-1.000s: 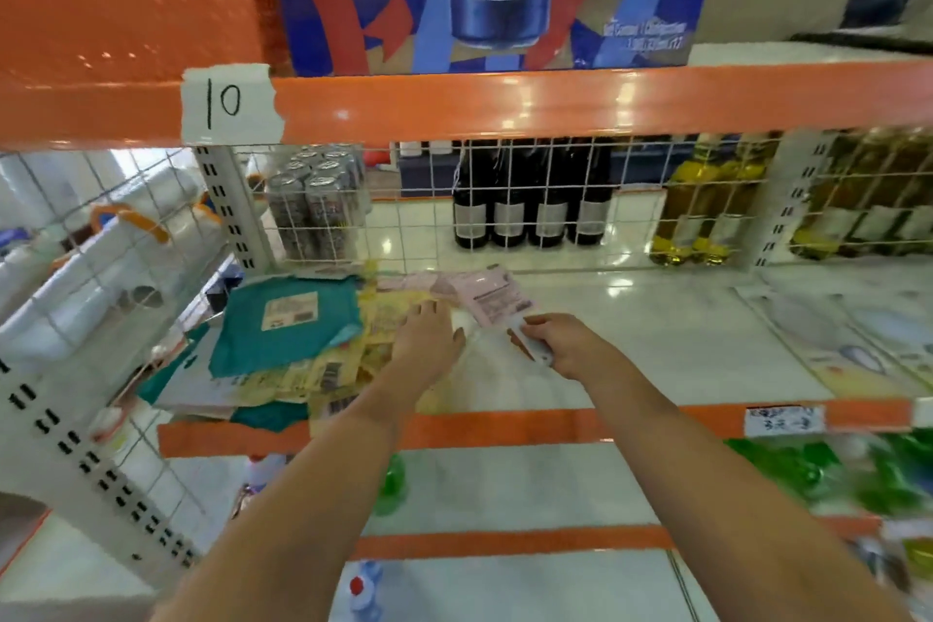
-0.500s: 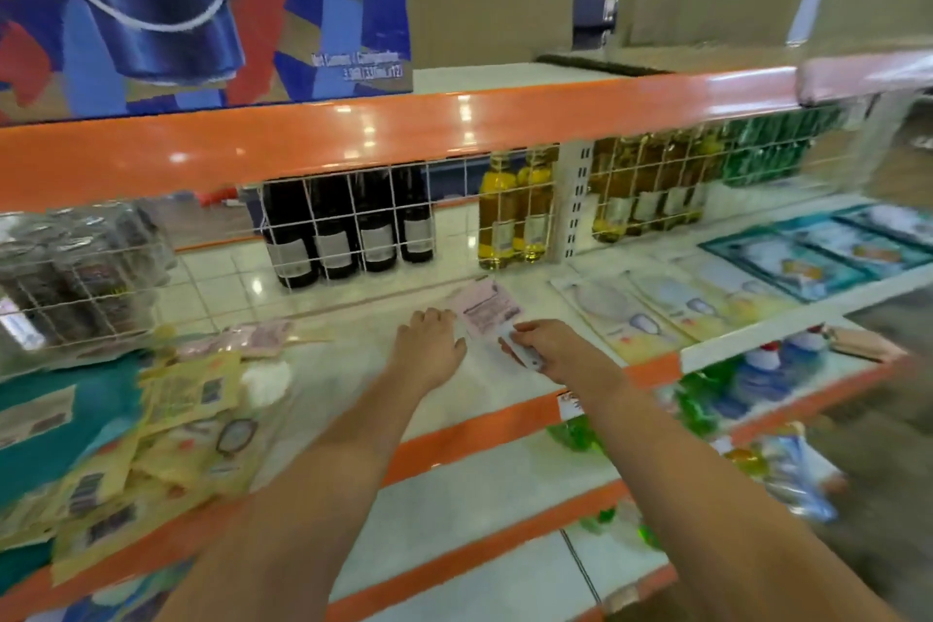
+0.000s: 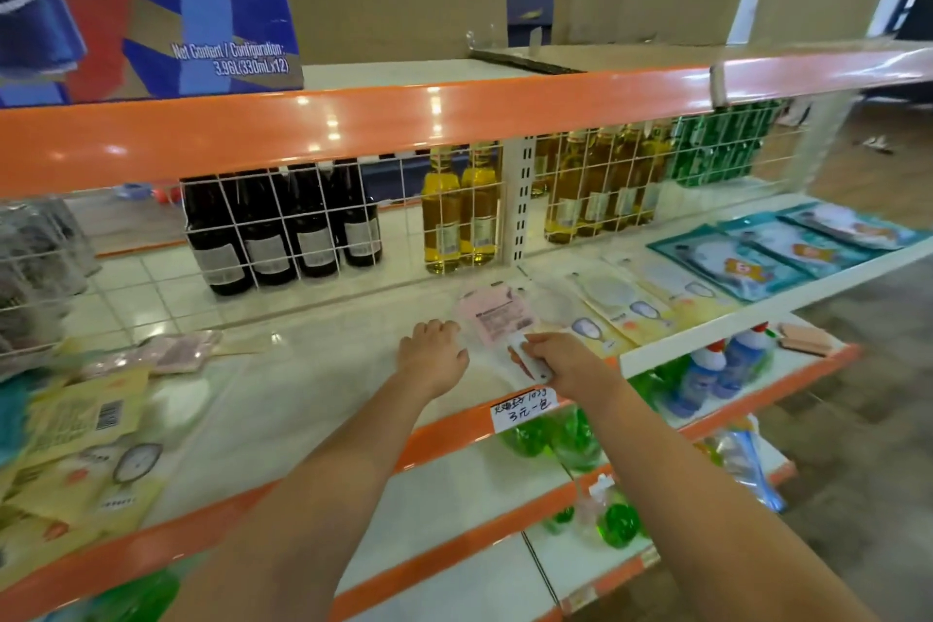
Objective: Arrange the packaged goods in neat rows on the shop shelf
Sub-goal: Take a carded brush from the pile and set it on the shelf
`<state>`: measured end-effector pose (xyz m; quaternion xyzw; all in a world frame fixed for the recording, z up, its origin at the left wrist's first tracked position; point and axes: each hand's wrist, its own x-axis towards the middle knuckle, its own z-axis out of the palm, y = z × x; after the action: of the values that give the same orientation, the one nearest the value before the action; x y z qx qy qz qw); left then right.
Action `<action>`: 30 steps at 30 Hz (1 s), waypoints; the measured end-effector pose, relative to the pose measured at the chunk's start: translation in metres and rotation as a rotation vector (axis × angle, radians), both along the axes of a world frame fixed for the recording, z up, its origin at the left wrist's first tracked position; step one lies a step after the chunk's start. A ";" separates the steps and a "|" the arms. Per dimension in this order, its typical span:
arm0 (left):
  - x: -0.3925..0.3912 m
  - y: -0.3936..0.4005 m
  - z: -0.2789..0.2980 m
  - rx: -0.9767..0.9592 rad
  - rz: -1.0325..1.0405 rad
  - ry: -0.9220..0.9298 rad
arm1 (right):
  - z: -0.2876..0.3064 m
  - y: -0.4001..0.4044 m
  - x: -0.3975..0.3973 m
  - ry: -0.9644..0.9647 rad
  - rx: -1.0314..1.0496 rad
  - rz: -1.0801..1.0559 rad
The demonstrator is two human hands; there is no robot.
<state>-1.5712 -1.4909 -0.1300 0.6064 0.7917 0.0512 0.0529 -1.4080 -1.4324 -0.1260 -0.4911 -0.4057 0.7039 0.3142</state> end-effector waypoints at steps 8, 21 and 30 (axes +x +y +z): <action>-0.008 0.024 0.011 0.027 0.056 -0.282 | 0.004 -0.002 -0.001 0.070 -0.010 -0.038; 0.001 0.045 0.023 0.110 0.377 -1.336 | -0.001 0.002 -0.010 0.090 0.012 -0.020; 0.005 0.051 0.017 0.142 0.478 -1.668 | -0.006 0.006 -0.003 -0.181 0.112 0.063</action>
<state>-1.5665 -1.4402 -0.1132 0.1905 0.5954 0.5380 0.5655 -1.4112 -1.4266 -0.1323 -0.5213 -0.4863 0.6425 0.2810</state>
